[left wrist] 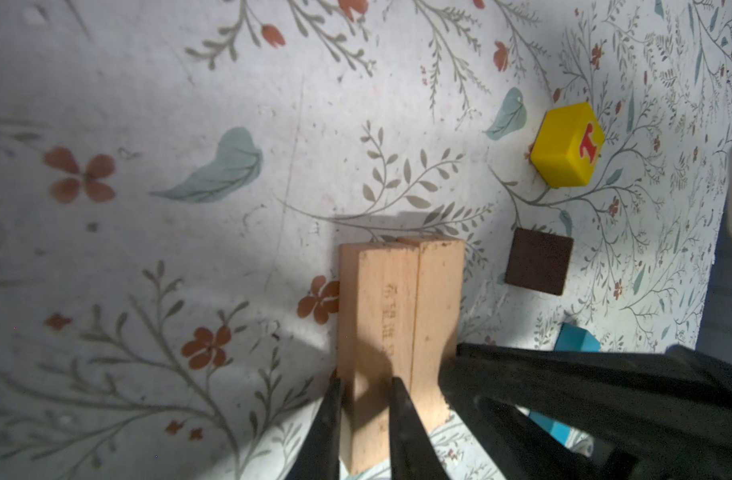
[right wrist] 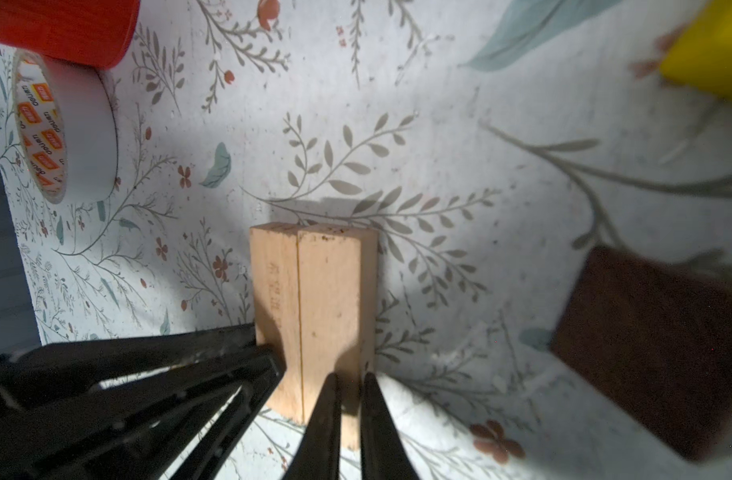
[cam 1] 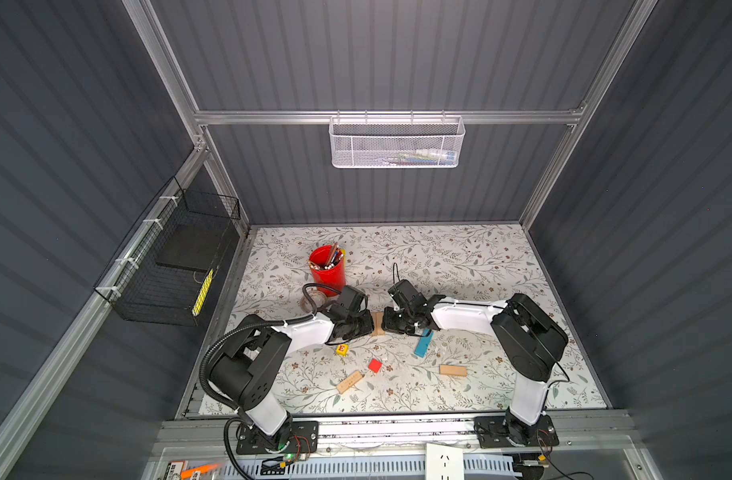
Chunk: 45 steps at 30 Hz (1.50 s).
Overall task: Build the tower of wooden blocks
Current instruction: 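Press the plain block against the printed block with the right gripper while the left hovers, then open and raise the right gripper while the left gripper grasps the small block marked 31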
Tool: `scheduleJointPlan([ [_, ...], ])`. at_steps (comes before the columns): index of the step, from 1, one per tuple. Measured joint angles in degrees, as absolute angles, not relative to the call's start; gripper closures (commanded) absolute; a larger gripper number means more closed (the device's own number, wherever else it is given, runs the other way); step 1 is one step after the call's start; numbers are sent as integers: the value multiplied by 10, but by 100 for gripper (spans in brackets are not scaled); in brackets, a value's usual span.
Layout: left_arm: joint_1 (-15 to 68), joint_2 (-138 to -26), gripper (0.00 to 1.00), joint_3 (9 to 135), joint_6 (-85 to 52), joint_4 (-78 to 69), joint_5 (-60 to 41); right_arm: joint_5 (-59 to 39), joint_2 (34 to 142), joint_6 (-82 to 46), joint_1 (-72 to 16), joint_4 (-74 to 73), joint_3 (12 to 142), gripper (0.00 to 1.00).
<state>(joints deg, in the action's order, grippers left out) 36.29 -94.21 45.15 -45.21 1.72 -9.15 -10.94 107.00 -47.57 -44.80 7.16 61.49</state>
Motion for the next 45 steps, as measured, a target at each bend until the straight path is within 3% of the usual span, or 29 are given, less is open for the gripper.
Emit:
scheduleJointPlan([
  [3,363,-944,78,454,-451,16,-91,-109,1070,-475,-449,73,615,84],
  [11,363,-934,65,463,-431,32,-86,-101,1046,-468,-449,98,614,64],
  [29,366,-731,50,472,-361,219,-25,-55,876,-400,-449,179,579,37],
  [45,486,-629,34,396,-398,389,30,-62,759,-392,-536,148,429,16],
])
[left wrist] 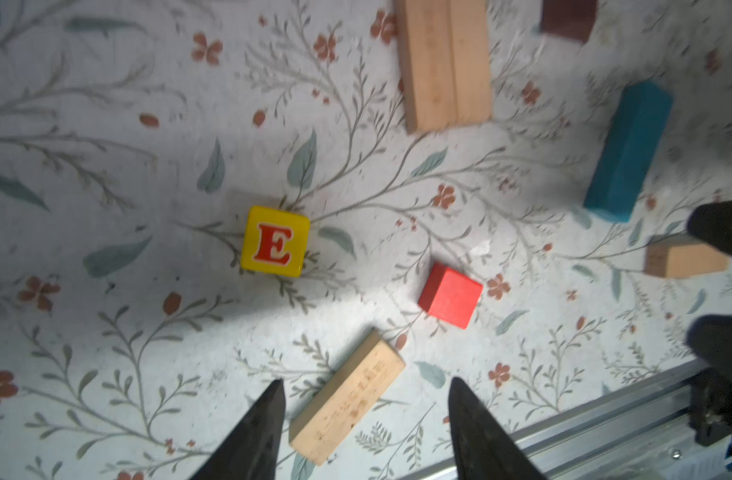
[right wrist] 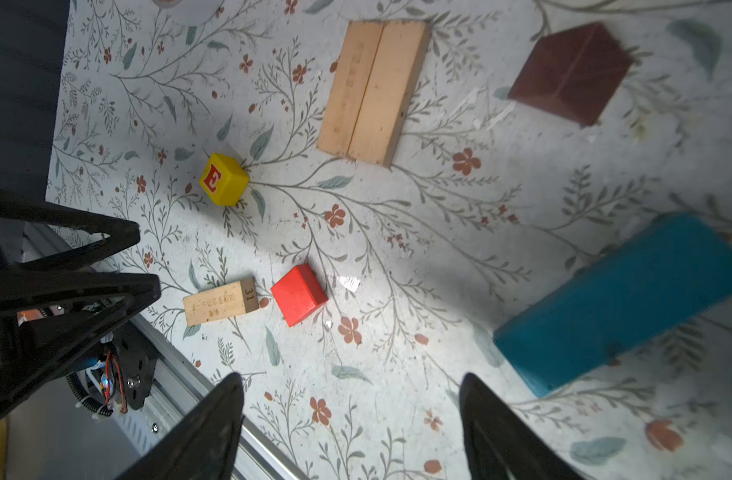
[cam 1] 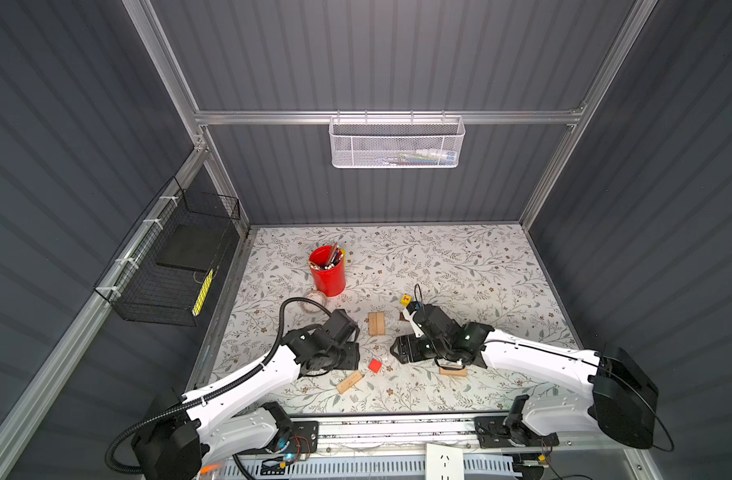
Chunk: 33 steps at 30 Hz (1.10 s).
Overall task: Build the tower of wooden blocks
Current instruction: 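Open and raise the right gripper while the left gripper grasps the small block marked 31, then lift the small block with the left gripper and carry it over the standing pair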
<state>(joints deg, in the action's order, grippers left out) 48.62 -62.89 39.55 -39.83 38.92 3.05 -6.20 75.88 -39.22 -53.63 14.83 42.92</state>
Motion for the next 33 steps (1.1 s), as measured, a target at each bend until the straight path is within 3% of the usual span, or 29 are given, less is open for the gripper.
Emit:
scheduleJointPlan([
  [13,543,-697,28,373,-414,368,32,-61,757,-420,-545,70,389,10],
  [33,615,-771,64,373,-446,358,63,-46,747,-422,-542,69,380,7],
])
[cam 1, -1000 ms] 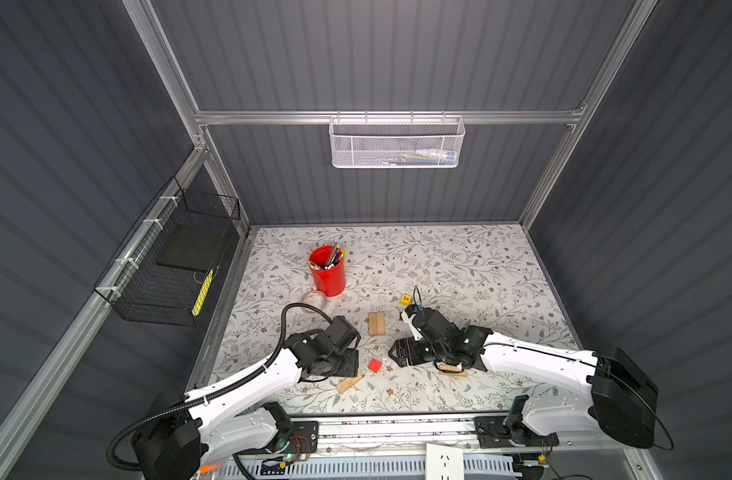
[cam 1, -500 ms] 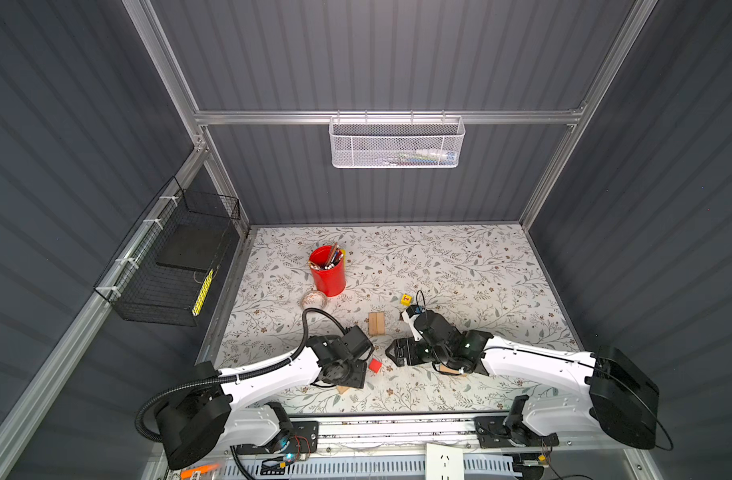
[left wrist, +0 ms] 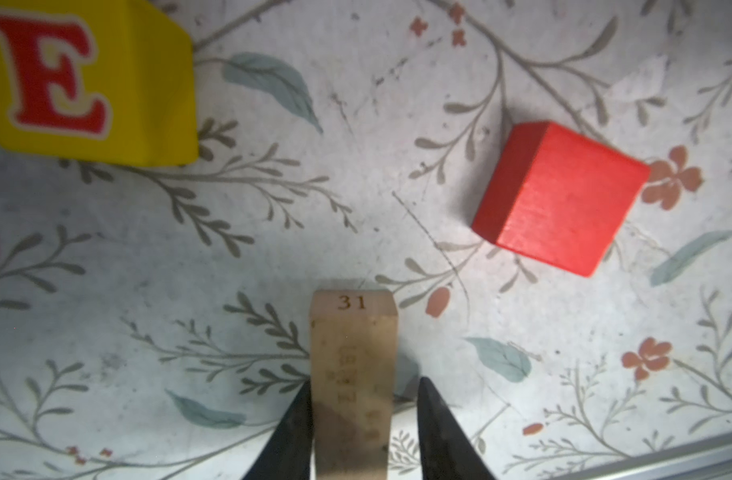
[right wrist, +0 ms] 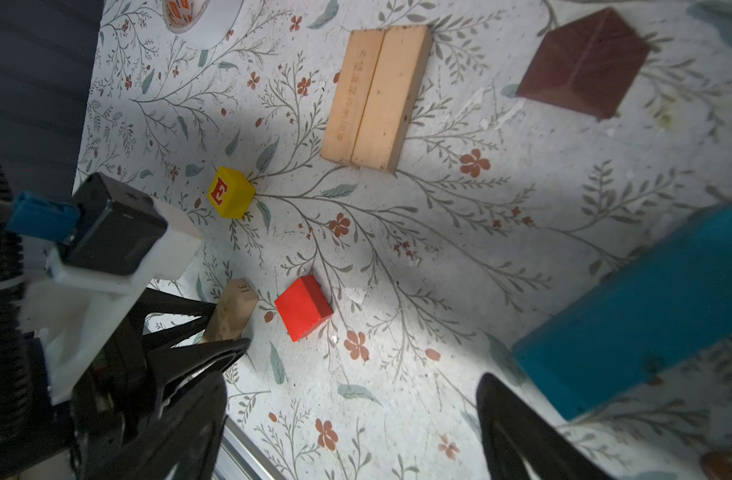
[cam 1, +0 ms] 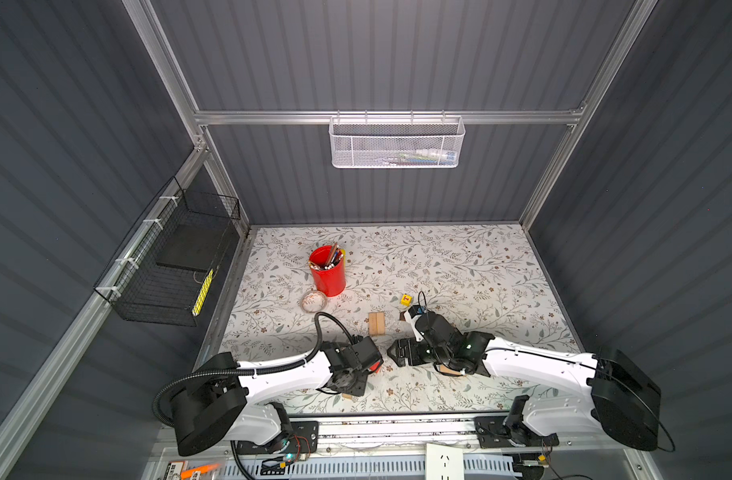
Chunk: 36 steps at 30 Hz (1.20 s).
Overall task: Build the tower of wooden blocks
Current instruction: 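Lift the small block with the left gripper and carry it over the standing pair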
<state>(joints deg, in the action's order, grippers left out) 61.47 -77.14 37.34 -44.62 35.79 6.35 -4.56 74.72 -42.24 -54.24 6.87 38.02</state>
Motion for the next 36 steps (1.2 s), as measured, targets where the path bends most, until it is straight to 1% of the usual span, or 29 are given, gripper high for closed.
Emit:
scheduleJointPlan([
  [10,615,-766,82,368,-474,353,75,-46,750,-422,-535,69,380,6],
  [13,615,-761,86,366,-479,351,76,-46,754,-423,-531,69,380,6],
  [20,615,-728,89,373,-487,373,86,-53,753,-434,-513,69,380,4],
  [26,613,-714,89,456,-486,413,119,-63,735,-442,-486,74,380,3],
  [31,587,-741,93,523,-477,420,126,-60,721,-444,-472,83,382,1],
  [36,533,-792,93,558,-456,408,121,-58,721,-444,-458,85,382,1],
])
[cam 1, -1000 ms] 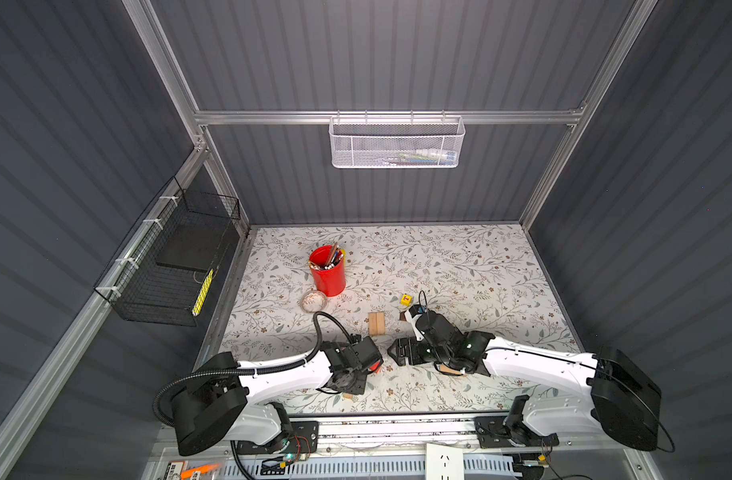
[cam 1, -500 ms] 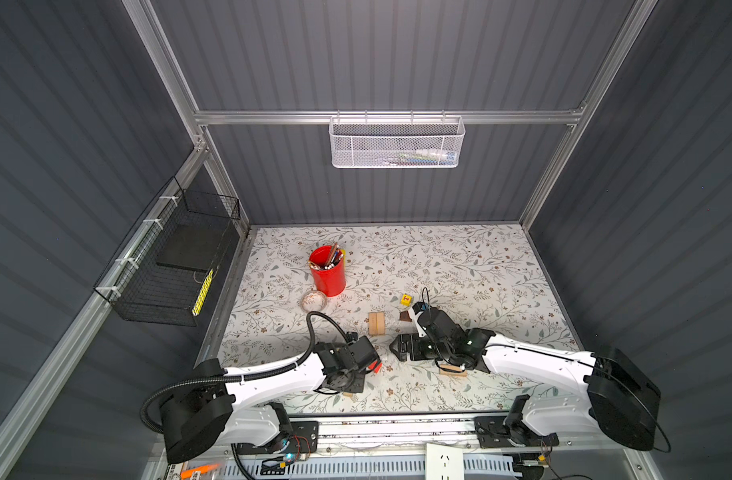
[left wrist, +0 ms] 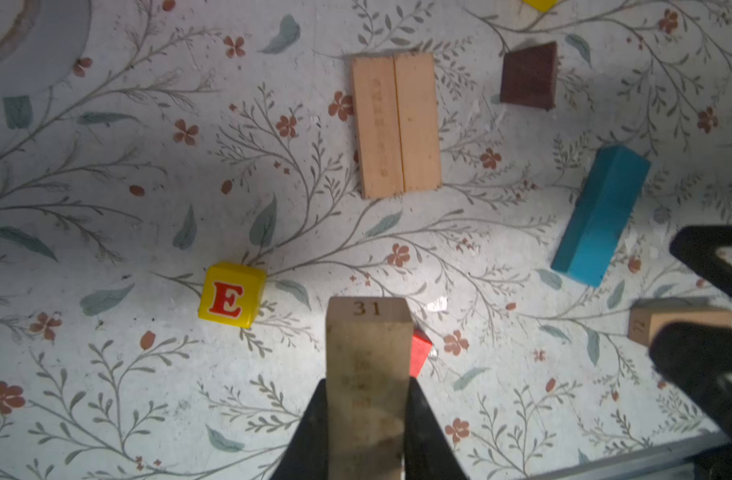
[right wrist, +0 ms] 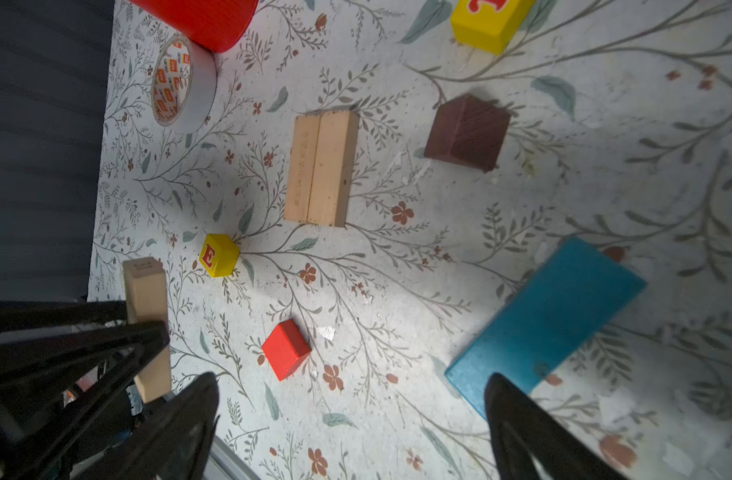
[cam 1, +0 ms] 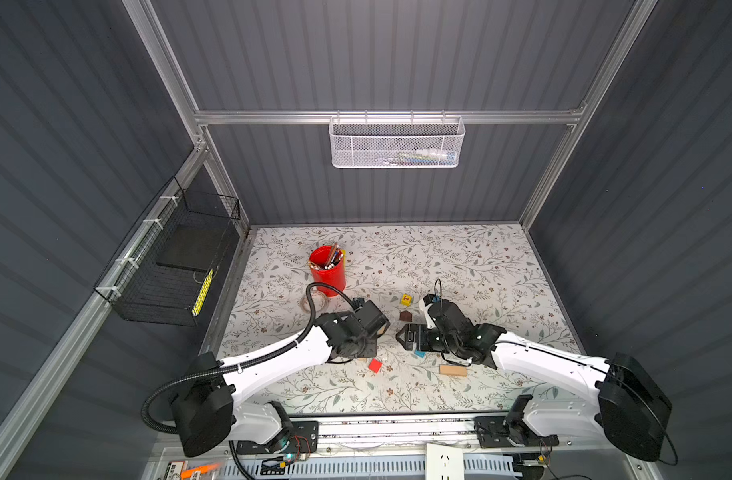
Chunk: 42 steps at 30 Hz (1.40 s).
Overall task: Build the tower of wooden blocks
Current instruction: 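Lift the small block with the left gripper and carry it over the standing pair, then lower the small block onto the top of the standing pair with the left gripper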
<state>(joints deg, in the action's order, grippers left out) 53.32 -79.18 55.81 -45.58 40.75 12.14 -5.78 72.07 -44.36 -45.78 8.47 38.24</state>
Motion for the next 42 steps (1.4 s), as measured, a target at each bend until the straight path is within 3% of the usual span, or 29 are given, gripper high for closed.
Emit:
scheduleJointPlan([
  [19,452,-1016,94,702,-368,344,78,-36,741,-444,-438,83,403,1],
  [42,435,-1054,85,717,-367,349,69,-37,741,-448,-431,81,399,1],
])
